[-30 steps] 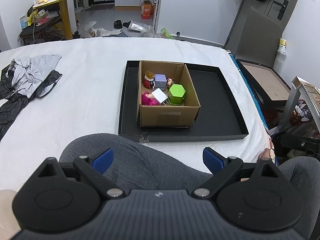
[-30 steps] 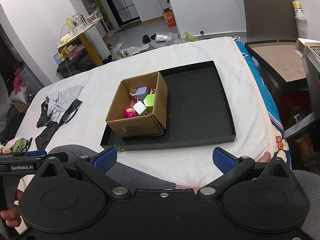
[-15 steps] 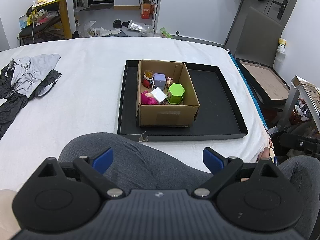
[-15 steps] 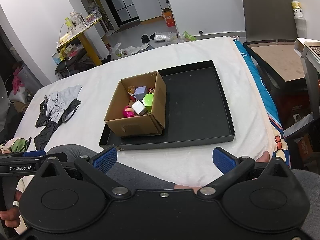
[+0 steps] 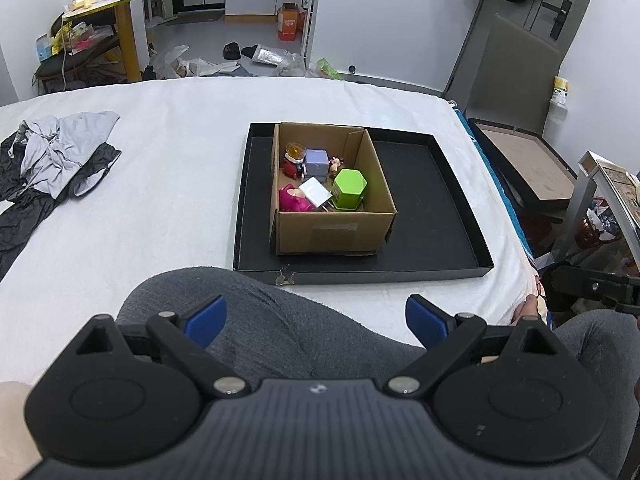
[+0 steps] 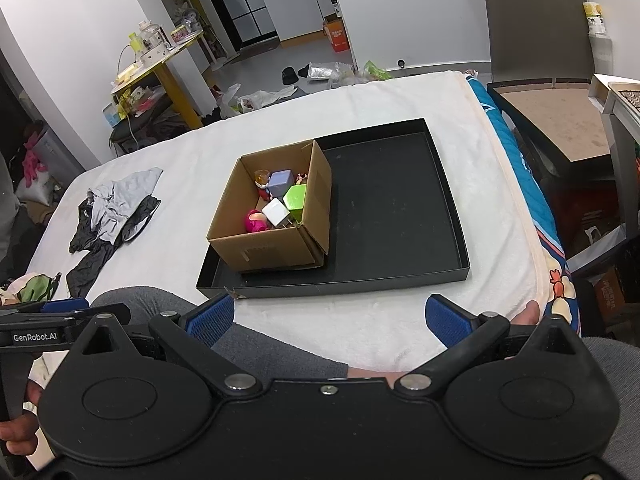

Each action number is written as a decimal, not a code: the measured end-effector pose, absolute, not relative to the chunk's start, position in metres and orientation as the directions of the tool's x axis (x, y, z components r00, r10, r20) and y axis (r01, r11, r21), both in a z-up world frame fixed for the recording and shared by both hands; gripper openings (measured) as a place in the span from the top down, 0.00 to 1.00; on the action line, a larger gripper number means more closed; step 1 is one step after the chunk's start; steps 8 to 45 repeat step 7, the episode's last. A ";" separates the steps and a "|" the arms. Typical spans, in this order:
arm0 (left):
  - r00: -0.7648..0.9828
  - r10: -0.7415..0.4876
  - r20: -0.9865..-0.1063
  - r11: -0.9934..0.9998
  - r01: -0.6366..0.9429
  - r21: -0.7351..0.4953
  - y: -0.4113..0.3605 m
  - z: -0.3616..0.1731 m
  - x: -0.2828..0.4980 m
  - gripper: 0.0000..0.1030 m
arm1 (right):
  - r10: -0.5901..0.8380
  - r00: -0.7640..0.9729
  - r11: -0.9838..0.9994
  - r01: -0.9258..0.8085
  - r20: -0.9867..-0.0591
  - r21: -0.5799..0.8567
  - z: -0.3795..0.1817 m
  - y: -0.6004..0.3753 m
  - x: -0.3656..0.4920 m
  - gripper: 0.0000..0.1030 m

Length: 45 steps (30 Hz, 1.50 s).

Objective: Organize rigid objects

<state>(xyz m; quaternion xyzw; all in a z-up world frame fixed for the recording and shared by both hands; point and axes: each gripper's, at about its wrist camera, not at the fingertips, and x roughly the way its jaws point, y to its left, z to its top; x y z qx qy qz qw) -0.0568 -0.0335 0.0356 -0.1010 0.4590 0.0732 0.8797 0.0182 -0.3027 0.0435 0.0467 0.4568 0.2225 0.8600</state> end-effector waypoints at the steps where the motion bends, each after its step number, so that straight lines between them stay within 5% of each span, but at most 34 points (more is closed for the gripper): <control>1: 0.568 0.038 -0.822 0.969 -0.222 -0.108 -0.034 0.036 -0.057 0.07 | 0.425 0.484 0.897 -0.340 -0.765 0.284 0.044 -0.303 0.018 0.00; 45: 0.570 0.027 -0.821 0.970 -0.214 -0.117 -0.033 0.035 -0.056 0.07 | 0.423 0.481 0.897 -0.340 -0.768 0.281 0.040 -0.303 0.018 0.00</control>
